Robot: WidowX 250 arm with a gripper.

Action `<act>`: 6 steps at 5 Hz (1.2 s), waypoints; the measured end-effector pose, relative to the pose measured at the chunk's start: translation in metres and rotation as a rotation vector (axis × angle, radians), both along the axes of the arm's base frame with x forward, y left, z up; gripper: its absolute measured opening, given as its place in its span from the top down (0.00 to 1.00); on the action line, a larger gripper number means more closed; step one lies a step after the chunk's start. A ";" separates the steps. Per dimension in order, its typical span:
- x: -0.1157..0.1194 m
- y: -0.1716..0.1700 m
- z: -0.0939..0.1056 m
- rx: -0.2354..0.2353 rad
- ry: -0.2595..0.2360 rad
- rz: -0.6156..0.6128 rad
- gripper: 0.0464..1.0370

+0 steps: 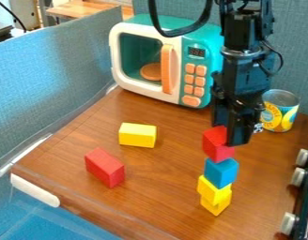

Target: Put the red cube on top of blue cube

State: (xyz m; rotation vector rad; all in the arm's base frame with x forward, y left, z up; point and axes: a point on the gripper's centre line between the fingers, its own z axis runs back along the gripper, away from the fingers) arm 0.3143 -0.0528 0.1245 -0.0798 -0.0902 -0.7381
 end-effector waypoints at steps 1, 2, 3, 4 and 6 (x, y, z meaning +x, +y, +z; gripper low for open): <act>-0.001 -0.002 0.004 -0.012 -0.012 -0.007 0.48; -0.004 -0.003 0.004 -0.018 -0.009 -0.013 0.48; -0.007 -0.007 0.002 -0.017 0.000 -0.025 0.48; -0.009 -0.007 0.003 -0.010 -0.002 -0.018 0.44; -0.011 -0.011 0.002 0.002 0.007 -0.020 0.02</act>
